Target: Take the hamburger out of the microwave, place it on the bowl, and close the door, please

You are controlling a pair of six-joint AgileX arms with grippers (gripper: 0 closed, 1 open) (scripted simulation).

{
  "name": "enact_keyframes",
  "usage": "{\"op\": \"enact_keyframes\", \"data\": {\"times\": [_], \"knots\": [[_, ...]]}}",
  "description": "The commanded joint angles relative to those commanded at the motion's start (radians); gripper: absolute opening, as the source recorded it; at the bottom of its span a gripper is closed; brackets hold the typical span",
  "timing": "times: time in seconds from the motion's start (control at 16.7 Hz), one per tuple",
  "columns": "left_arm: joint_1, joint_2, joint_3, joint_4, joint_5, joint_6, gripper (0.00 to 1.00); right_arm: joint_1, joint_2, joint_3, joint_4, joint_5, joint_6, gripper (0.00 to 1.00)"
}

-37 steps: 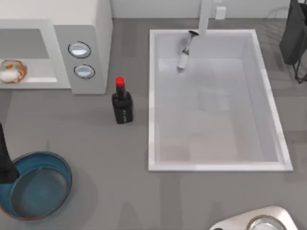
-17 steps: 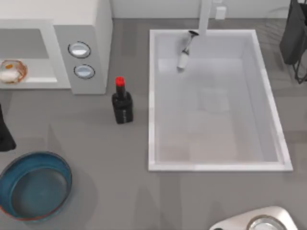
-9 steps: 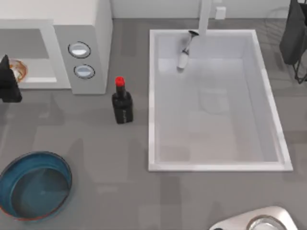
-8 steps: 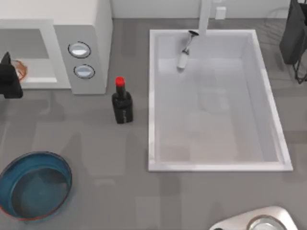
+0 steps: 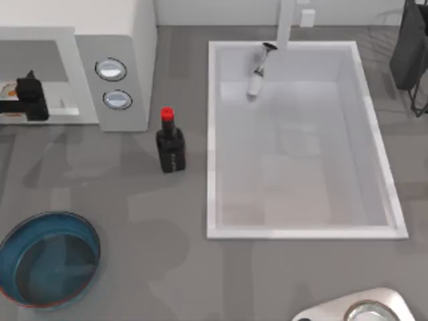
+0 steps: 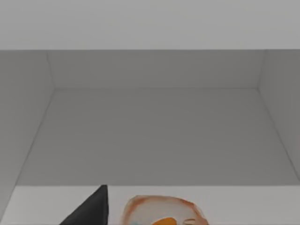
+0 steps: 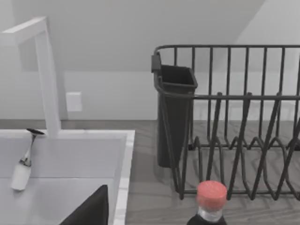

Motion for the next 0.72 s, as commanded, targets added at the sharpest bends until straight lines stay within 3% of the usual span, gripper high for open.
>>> {"op": "enact_keyframes", "data": {"times": [0.42, 0.72], "knots": [[0.029, 0.509, 0.179, 0.249, 0.036, 0.014, 1.0, 0.0, 0.0, 0.0, 0.0, 0.0, 0.0, 1.0], [0.04, 0.686, 0.244, 0.341, 0.049, 0.019, 1.0, 0.0, 0.0, 0.0, 0.0, 0.0, 0.0, 1.0]]}}
